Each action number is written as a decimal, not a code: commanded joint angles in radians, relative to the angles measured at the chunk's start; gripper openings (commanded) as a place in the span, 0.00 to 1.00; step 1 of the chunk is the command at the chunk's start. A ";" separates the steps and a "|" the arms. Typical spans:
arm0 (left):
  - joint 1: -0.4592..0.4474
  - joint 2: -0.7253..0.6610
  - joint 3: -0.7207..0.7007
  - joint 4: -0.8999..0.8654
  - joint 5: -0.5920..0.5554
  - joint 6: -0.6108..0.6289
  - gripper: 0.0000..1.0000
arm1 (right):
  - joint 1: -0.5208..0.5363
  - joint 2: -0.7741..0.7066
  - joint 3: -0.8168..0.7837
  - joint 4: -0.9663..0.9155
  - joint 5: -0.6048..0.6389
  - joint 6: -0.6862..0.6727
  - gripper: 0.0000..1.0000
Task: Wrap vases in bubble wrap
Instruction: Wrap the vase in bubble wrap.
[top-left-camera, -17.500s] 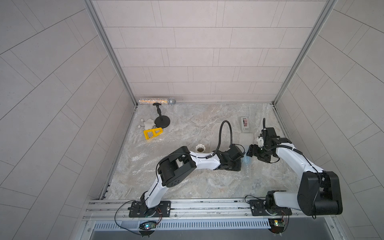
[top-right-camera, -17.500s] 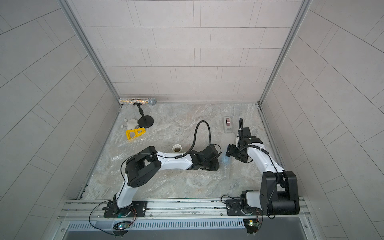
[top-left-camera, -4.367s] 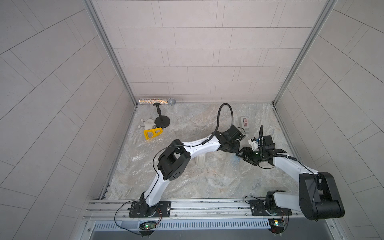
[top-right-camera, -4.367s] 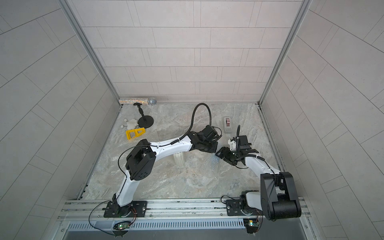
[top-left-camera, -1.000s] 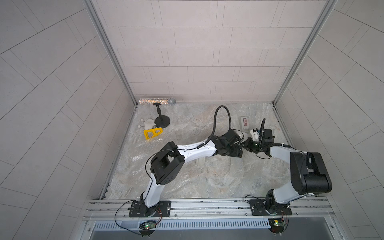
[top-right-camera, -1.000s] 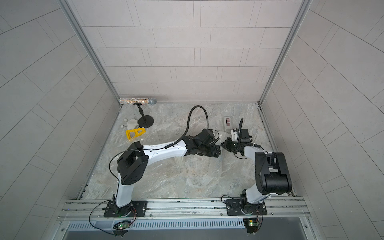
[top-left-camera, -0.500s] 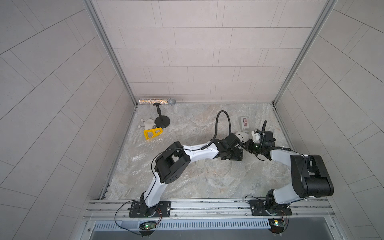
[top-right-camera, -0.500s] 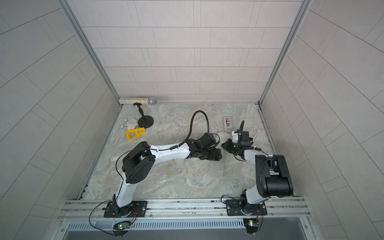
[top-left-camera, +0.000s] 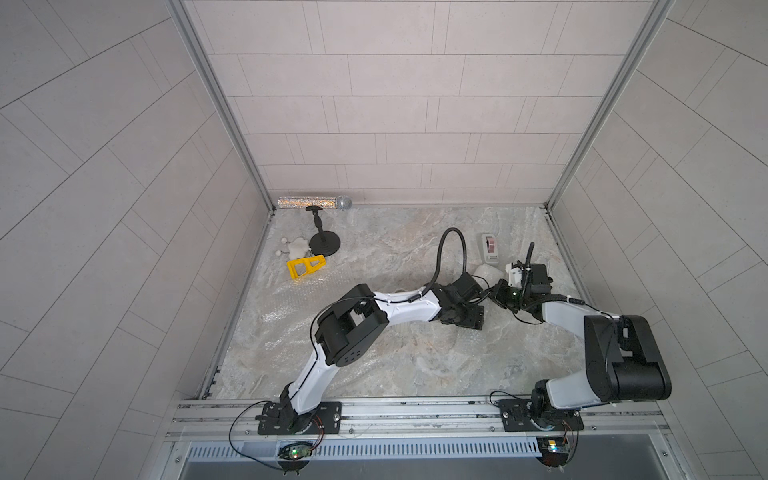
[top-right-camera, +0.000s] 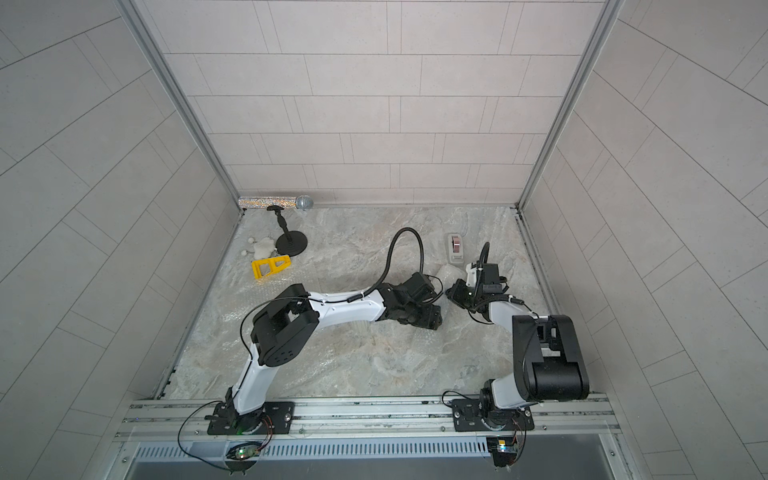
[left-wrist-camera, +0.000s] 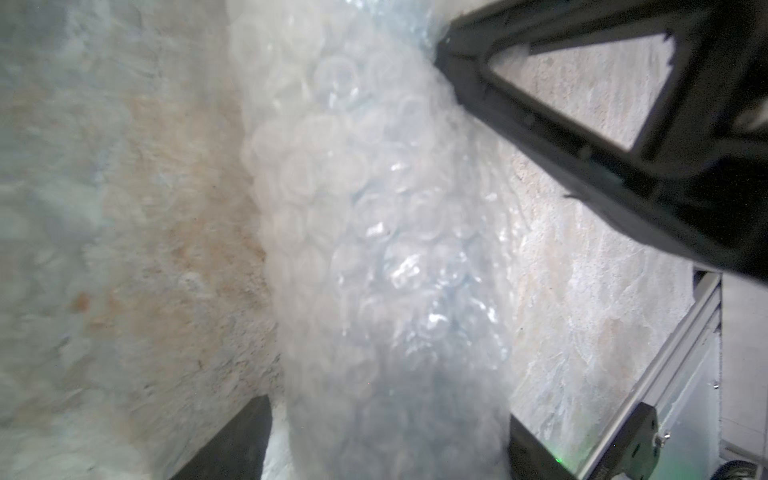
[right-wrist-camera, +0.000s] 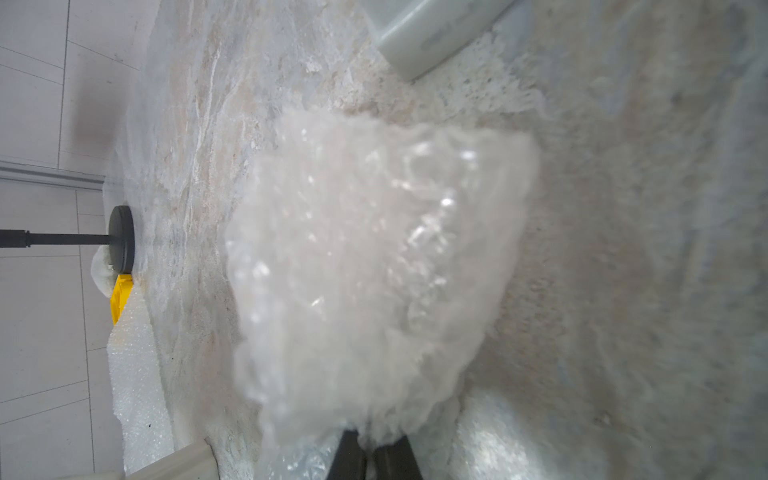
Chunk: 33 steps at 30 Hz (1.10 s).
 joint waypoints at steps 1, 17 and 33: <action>0.007 0.012 0.050 -0.182 -0.064 0.127 0.80 | 0.009 -0.028 -0.021 -0.071 0.089 0.012 0.08; 0.011 -0.070 0.023 -0.007 0.019 -0.004 0.89 | 0.070 -0.041 -0.029 -0.035 0.146 0.110 0.05; 0.001 0.051 0.068 0.015 0.070 -0.011 0.89 | 0.077 -0.066 -0.035 -0.034 0.173 0.121 0.04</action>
